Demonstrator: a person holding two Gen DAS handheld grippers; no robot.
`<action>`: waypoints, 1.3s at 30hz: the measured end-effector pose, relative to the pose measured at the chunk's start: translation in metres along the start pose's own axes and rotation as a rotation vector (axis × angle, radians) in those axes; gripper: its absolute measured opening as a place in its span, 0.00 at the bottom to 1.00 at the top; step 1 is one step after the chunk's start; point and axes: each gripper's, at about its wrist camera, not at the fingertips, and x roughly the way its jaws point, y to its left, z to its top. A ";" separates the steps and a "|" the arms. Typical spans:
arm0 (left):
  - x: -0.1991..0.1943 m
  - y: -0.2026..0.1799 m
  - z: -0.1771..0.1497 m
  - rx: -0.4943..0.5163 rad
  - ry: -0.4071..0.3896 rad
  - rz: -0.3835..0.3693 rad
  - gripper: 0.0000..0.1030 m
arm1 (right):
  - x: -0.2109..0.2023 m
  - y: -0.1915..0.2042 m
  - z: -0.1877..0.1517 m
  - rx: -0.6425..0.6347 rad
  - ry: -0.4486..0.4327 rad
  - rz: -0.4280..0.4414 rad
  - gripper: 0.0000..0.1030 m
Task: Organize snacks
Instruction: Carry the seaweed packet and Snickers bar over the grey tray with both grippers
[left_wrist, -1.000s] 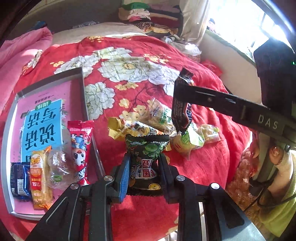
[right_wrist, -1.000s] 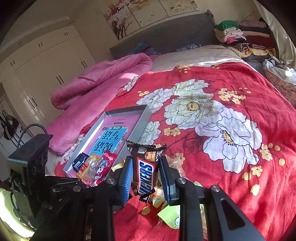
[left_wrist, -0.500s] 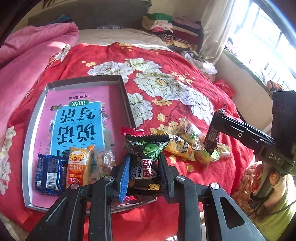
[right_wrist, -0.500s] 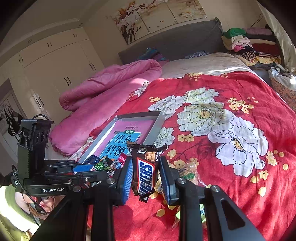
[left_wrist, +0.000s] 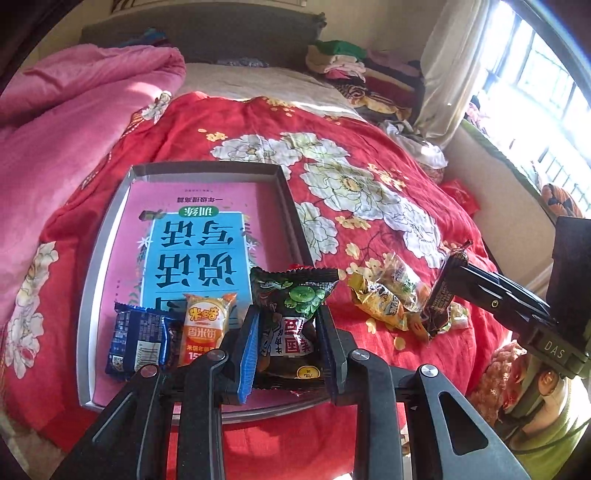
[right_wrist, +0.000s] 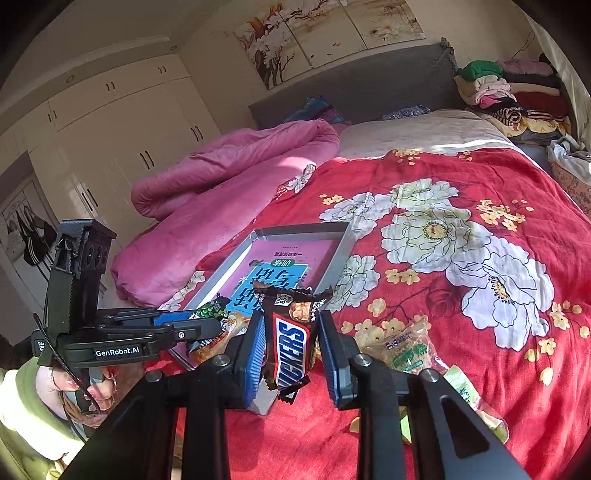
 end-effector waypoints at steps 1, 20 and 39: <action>-0.002 0.003 0.000 -0.007 -0.005 0.003 0.29 | 0.001 0.002 0.000 0.001 0.001 0.005 0.28; -0.037 0.062 0.001 -0.121 -0.080 0.058 0.29 | 0.025 0.041 -0.006 -0.046 0.032 0.044 0.28; -0.048 0.108 -0.007 -0.204 -0.103 0.104 0.29 | 0.053 0.074 -0.009 -0.082 0.069 0.075 0.28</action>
